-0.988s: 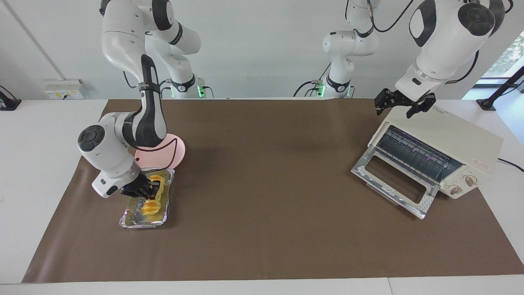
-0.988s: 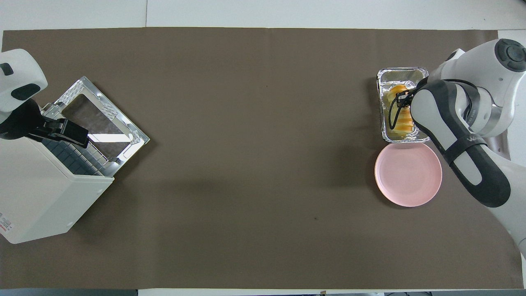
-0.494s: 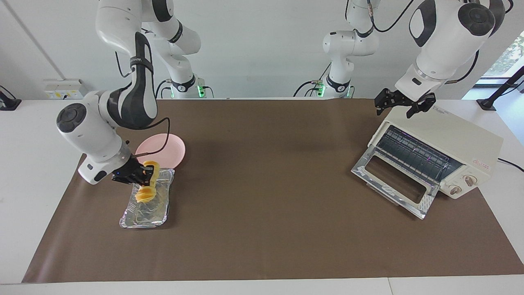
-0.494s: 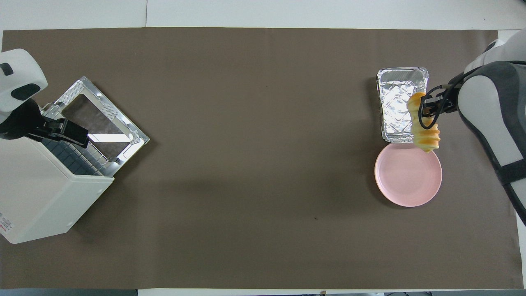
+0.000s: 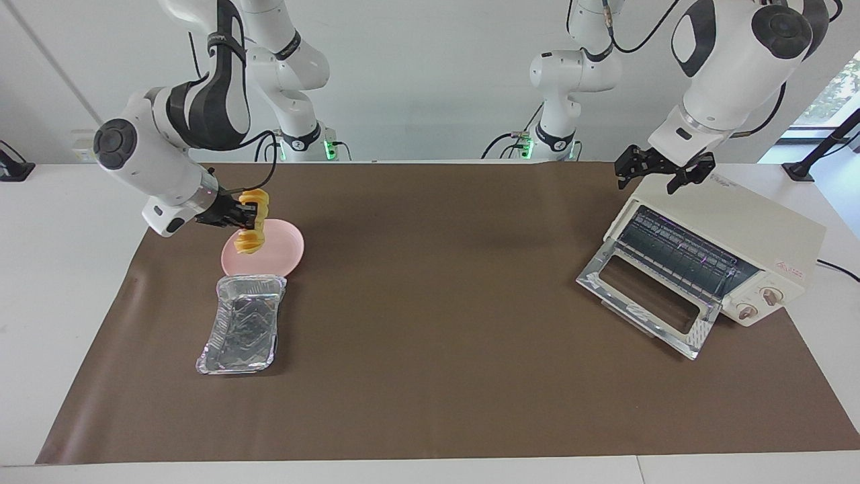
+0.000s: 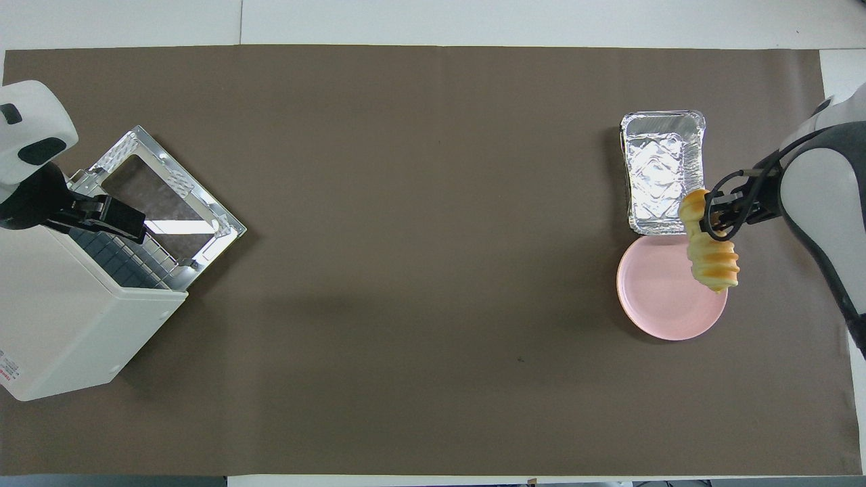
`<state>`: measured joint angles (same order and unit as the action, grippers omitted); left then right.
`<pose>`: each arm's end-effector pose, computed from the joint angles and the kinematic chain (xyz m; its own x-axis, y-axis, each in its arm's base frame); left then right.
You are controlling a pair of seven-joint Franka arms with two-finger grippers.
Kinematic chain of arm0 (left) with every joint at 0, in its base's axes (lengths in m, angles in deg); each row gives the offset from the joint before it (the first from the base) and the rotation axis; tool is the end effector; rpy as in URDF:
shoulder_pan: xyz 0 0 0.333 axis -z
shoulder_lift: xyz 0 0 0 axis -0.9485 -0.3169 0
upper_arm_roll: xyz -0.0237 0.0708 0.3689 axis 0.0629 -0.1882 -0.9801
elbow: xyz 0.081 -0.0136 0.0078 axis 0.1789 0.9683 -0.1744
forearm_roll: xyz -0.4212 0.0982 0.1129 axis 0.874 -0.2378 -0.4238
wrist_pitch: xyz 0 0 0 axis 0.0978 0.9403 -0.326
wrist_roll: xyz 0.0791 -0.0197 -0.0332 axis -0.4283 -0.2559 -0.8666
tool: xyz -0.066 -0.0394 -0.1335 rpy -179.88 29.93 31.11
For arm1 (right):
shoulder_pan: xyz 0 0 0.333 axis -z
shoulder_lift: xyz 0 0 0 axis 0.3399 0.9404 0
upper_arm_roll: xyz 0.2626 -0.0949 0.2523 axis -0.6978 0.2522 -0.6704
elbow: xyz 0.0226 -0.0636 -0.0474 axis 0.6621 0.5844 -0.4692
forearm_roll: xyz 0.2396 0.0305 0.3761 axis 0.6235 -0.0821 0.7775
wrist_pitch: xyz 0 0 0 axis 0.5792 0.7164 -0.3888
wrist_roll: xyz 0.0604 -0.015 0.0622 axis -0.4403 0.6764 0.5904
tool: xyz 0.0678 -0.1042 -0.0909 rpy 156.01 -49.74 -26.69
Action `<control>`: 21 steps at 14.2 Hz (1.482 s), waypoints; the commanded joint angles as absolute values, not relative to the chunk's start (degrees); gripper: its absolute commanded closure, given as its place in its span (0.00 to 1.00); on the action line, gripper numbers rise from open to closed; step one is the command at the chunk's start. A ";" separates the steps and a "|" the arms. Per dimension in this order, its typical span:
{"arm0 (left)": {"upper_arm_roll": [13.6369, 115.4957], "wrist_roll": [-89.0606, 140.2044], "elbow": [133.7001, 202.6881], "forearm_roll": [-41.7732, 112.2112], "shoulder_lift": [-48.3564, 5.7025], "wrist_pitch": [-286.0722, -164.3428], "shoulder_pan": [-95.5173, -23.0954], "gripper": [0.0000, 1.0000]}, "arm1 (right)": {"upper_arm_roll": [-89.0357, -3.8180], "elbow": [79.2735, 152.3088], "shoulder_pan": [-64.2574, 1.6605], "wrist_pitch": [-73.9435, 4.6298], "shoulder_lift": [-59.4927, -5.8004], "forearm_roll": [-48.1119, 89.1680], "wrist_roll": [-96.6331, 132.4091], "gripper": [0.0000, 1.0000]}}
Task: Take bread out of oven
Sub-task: 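Lift the bread slices out and move them over the pink plate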
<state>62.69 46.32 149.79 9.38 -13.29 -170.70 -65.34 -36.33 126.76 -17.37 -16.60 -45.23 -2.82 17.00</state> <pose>0.5959 -0.0747 0.6030 0.9641 -0.2162 -0.1542 -0.2181 -0.9759 0.0043 0.5644 -0.0356 0.4055 0.9561 0.0138 -0.2929 -0.0310 -0.9885 -0.1478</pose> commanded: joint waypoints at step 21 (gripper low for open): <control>63.12 46.55 150.75 9.03 -12.23 -171.64 -66.16 0.00 | -37.29 146.25 -18.29 -46.43 -47.81 -3.56 17.19 0.84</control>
<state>62.69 46.32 149.79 9.38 -13.29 -170.71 -65.34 -37.03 145.81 -18.00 -45.52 -47.64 -2.84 17.12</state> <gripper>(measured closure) 0.000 0.885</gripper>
